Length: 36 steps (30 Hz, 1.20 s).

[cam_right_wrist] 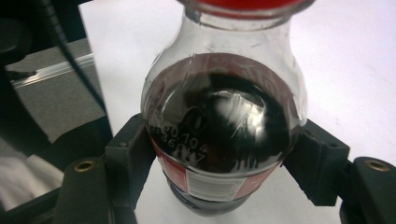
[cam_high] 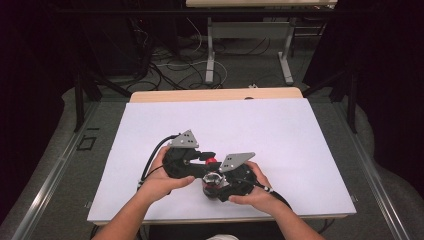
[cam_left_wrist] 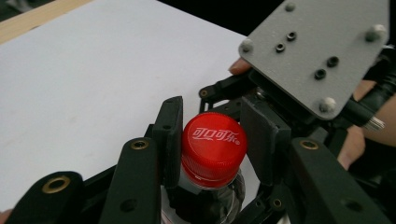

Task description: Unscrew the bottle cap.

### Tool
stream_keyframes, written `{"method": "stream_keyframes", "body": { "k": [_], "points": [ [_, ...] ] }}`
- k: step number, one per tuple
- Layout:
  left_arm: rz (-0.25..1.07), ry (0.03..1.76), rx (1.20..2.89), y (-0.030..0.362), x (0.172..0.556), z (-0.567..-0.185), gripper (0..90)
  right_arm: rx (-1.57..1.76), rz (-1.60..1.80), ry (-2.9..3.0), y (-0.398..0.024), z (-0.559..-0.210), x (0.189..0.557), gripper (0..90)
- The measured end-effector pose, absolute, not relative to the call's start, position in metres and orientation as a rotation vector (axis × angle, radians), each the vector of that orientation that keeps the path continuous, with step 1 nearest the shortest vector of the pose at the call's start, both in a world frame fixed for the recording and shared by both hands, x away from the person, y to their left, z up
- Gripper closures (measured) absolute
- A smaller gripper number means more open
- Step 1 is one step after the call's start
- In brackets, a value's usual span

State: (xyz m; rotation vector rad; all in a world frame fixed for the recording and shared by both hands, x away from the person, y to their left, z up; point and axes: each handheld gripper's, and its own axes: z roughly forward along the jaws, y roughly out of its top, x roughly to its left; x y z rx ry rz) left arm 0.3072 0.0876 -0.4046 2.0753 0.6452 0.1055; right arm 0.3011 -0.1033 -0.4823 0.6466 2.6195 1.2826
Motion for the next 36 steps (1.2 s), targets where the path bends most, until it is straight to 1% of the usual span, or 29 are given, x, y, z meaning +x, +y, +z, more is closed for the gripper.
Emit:
{"method": "stream_keyframes", "body": {
  "k": [6, 9, 11, 12, 13, 14, 17, 20, 25, 32, 34, 36],
  "points": [
    [0.266, 0.823, 2.012, 0.072, 0.297, -0.404, 61.4, 0.721, 1.265, 2.551, -0.105, -0.482, 0.303, 29.8],
    [0.280, 0.863, 2.005, 0.067, 0.296, -0.404, 61.3, 0.744, 1.261, 2.544, -0.106, -0.483, 0.304, 29.8],
    [0.274, 0.835, 2.027, 0.066, 0.298, -0.404, 60.4, 0.745, 1.267, 2.550, -0.108, -0.483, 0.305, 29.8],
    [0.270, 0.837, 2.034, 0.067, 0.298, -0.404, 55.8, 0.739, 1.259, 2.562, -0.109, -0.483, 0.306, 29.8],
    [0.259, 0.825, 2.022, 0.068, 0.299, -0.403, 51.4, 0.747, 1.271, 2.549, -0.109, -0.484, 0.306, 29.8],
    [0.244, 0.809, 2.023, 0.070, 0.299, -0.401, 50.1, 0.748, 1.270, 2.554, -0.109, -0.484, 0.306, 29.8],
    [0.196, 0.775, 2.045, 0.078, 0.301, -0.395, 48.2, 0.754, 1.272, 2.578, -0.110, -0.484, 0.306, 29.8],
    [0.157, 0.718, 2.082, 0.085, 0.304, -0.393, 48.1, 0.727, 1.290, 2.581, -0.110, -0.483, 0.307, 29.8],
    [0.085, 0.594, 2.129, 0.092, 0.310, -0.394, 51.8, 0.681, 1.300, 2.593, -0.108, -0.482, 0.304, 29.7],
    [0.008, 0.466, 2.144, 0.095, 0.320, -0.396, 57.5, 0.618, 1.308, 2.610, -0.106, -0.482, 0.301, 29.8],
    [-0.014, 0.458, 2.138, 0.096, 0.321, -0.397, 57.7, 0.600, 1.299, 2.624, -0.106, -0.481, 0.300, 29.8],
    [-0.032, 0.457, 2.124, 0.096, 0.323, -0.399, 60.0, 0.603, 1.306, 2.606, -0.105, -0.481, 0.299, 29.8]
  ]
}}
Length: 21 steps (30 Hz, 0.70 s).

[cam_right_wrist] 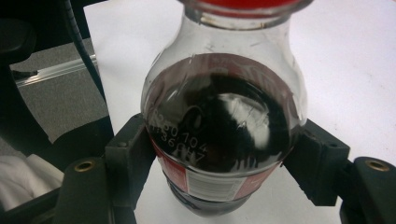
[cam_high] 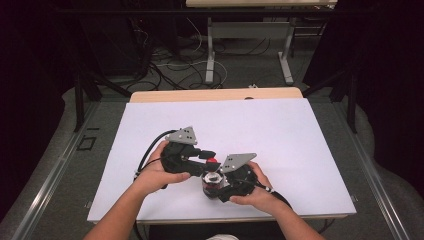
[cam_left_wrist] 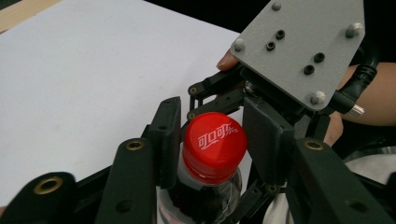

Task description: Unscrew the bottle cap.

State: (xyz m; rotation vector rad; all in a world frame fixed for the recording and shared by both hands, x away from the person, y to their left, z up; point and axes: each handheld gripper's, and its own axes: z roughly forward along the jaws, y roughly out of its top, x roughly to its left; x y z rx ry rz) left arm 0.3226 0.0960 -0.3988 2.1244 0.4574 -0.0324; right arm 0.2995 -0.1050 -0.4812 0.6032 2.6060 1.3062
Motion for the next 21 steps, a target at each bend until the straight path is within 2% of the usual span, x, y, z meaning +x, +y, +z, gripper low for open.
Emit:
{"method": "stream_keyframes", "body": {
  "k": [5, 9, 14, 21],
  "points": [
    [0.024, 0.532, 2.092, 0.091, 0.317, -0.401, 60.6, 0.624, 1.303, 2.604, -0.105, -0.482, 0.300, 29.8],
    [0.172, 0.700, 2.024, 0.082, 0.303, -0.402, 61.3, 0.670, 1.292, 2.575, -0.107, -0.481, 0.302, 29.8],
    [0.312, 0.792, 1.985, 0.070, 0.290, -0.404, 61.4, 0.707, 1.258, 2.555, -0.107, -0.482, 0.302, 29.8],
    [0.305, 0.825, 1.970, 0.073, 0.292, -0.398, 61.5, 0.721, 1.275, 2.545, -0.107, -0.484, 0.304, 29.8]
  ]
}}
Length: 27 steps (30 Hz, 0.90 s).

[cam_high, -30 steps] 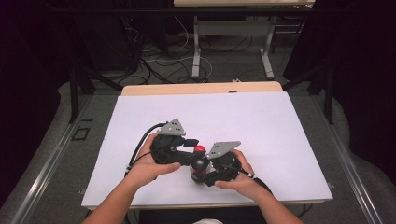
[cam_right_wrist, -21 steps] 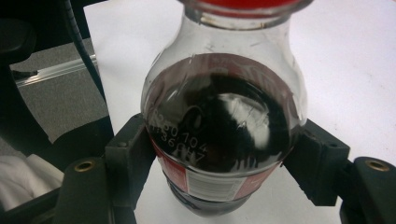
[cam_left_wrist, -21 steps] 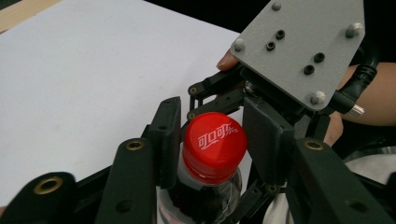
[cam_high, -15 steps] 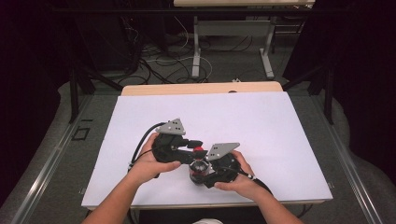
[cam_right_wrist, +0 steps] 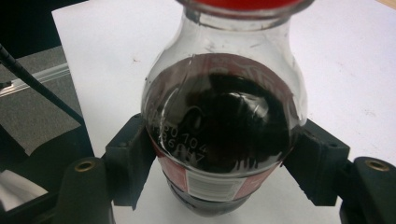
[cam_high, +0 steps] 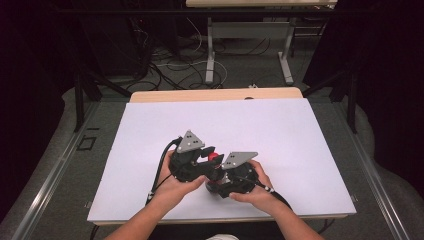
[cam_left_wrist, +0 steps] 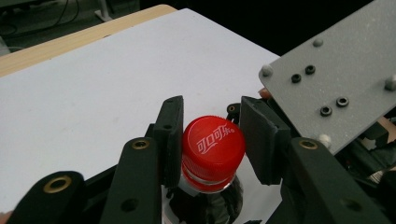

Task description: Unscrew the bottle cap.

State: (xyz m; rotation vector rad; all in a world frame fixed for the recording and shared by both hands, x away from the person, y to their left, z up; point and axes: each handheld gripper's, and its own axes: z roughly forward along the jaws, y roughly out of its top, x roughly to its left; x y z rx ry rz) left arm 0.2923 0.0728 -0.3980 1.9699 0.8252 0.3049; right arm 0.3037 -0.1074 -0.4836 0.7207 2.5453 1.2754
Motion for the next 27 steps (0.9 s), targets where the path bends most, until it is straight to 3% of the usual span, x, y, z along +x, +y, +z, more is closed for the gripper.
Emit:
{"method": "stream_keyframes", "body": {
  "k": [11, 27],
  "points": [
    [0.314, 0.926, 1.958, 0.096, 0.305, -0.392, 61.4, 0.735, 1.261, 2.545, -0.112, -0.483, 0.307, 29.8],
    [0.319, 1.109, 1.895, 0.132, 0.327, -0.416, 61.4, 0.803, 1.262, 2.483, -0.125, -0.484, 0.316, 29.8]
  ]
}}
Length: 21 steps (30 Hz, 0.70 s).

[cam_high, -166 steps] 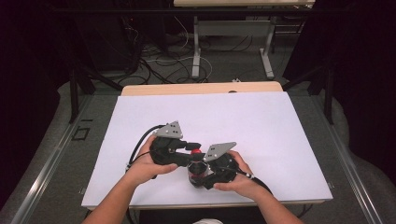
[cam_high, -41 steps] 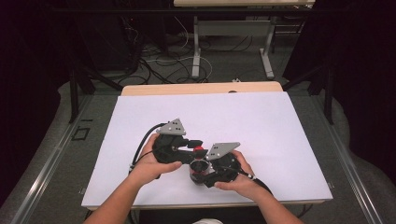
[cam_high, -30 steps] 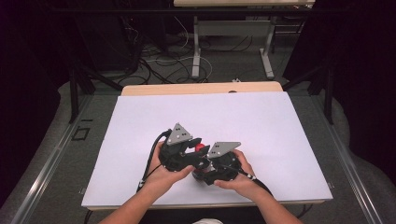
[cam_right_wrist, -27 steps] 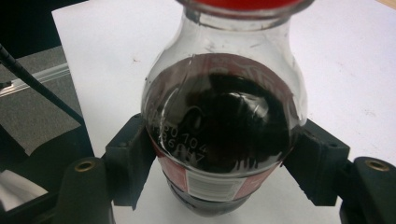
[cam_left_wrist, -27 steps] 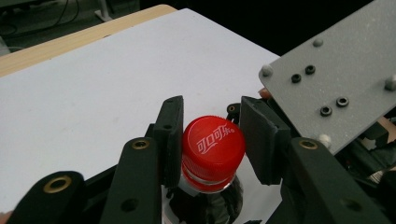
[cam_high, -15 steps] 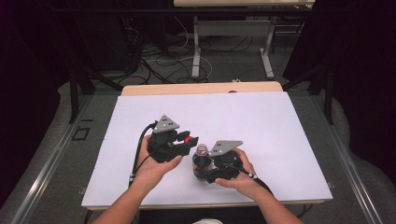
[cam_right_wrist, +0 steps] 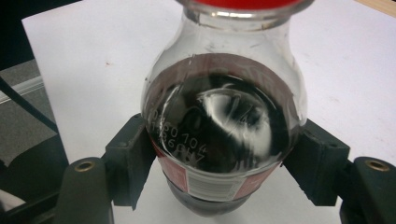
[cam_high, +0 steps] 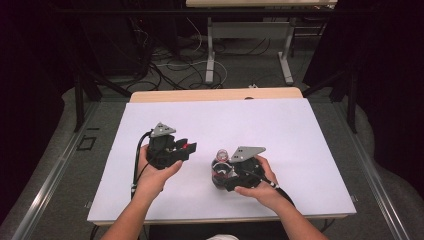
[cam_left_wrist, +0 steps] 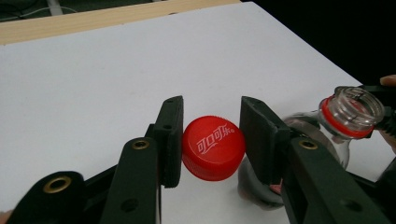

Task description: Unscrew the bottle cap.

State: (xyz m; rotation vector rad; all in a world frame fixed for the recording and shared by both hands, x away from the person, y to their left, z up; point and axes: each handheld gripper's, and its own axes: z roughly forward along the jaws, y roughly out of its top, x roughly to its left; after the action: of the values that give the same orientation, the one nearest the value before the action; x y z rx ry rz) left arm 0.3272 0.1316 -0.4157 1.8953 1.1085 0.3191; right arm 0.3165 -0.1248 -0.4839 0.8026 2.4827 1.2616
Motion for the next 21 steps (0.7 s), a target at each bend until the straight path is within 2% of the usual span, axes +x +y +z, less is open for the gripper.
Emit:
{"method": "stream_keyframes", "body": {
  "k": [6, 10, 21],
  "points": [
    [0.348, 1.180, 1.842, 0.148, 0.328, -0.425, 61.4, 0.853, 1.244, 2.457, -0.131, -0.485, 0.321, 29.8],
    [0.320, 1.226, 1.812, 0.161, 0.331, -0.436, 61.4, 0.885, 1.231, 2.440, -0.135, -0.486, 0.325, 29.7],
    [0.334, 1.249, 1.790, 0.175, 0.331, -0.444, 61.4, 0.972, 1.175, 2.349, -0.145, -0.481, 0.351, 29.7]
  ]
}}
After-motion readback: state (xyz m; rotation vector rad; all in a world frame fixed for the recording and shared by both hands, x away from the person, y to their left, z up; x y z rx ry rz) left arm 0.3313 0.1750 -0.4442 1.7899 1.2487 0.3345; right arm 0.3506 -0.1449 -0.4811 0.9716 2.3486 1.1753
